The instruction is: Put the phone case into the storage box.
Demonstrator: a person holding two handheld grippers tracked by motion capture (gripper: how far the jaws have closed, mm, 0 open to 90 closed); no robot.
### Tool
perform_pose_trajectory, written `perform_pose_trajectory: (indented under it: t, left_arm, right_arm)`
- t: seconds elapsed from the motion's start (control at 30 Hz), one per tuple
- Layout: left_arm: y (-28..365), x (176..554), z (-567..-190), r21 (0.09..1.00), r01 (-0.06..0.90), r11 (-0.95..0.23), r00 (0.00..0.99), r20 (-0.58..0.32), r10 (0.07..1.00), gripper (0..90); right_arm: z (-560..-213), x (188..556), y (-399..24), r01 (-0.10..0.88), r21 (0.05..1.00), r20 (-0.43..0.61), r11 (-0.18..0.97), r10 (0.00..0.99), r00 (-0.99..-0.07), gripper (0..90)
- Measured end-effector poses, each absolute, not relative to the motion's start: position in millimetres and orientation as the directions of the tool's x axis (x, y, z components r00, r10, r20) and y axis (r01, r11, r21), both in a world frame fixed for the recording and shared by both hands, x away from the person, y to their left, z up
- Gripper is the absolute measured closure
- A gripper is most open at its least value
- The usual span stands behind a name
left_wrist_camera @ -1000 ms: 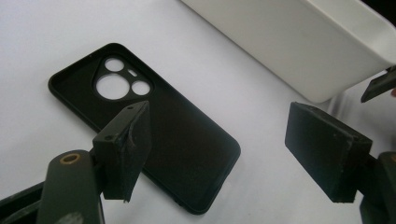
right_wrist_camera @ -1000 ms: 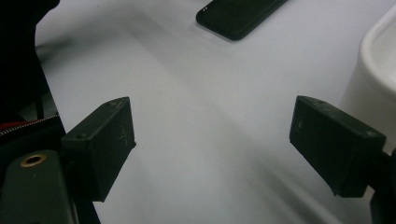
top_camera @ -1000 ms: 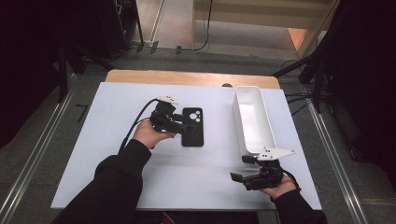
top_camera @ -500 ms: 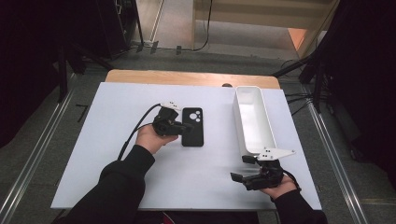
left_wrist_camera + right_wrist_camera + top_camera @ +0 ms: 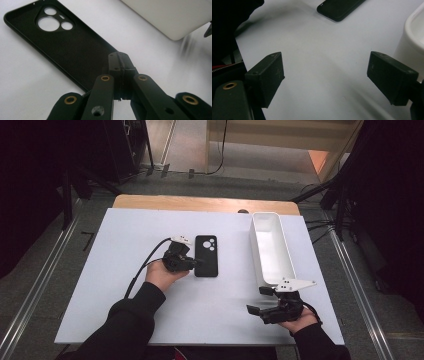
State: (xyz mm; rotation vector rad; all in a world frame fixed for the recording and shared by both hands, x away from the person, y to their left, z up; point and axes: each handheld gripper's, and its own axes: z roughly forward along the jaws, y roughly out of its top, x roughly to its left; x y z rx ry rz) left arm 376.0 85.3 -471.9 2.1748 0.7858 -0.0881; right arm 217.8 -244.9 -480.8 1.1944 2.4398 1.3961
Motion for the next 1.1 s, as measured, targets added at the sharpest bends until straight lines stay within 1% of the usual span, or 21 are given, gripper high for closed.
perform_pose_trajectory:
  t: [0.2, 0.27, 0.53, 0.7, 0.87, 1.1]
  left_arm:
    - [84.5, 373.2, -479.3, 0.664, 0.568, -0.487, 0.799, -0.301, 0.521, 89.5]
    - [85.5, 372.8, -481.4, 0.658, 0.584, -0.475, 0.787, -0.316, 0.531, 89.5]
    - [88.2, 371.4, -493.7, 0.626, 0.604, -0.493, 0.776, -0.320, 0.543, 89.4]
    - [88.7, 370.4, -496.0, 0.613, 0.604, -0.509, 0.777, -0.312, 0.546, 89.4]
    - [95.4, 371.1, -496.4, 0.614, 0.616, -0.494, 0.768, -0.329, 0.549, 89.4]
    - [99.7, 370.7, -495.0, 0.605, 0.615, -0.506, 0.771, -0.324, 0.548, 89.3]
  right_arm:
    - [-480.8, 217.7, -245.2, 0.580, 0.765, 0.284, 0.281, 0.660, -0.695, 12.5]
    - [-480.8, 217.7, -245.1, 0.578, 0.766, 0.281, 0.283, 0.661, -0.696, 12.5]
    - [-480.5, 217.6, -244.9, 0.577, 0.766, 0.281, 0.283, 0.659, -0.697, 12.5]
    - [-480.6, 217.6, -244.6, 0.578, 0.765, 0.282, 0.284, 0.659, -0.698, 12.5]
    - [-480.5, 217.7, -245.1, 0.577, 0.766, 0.282, 0.283, 0.659, -0.697, 12.6]
    - [-480.6, 217.8, -244.9, 0.577, 0.766, 0.282, 0.283, 0.659, -0.697, 12.5]
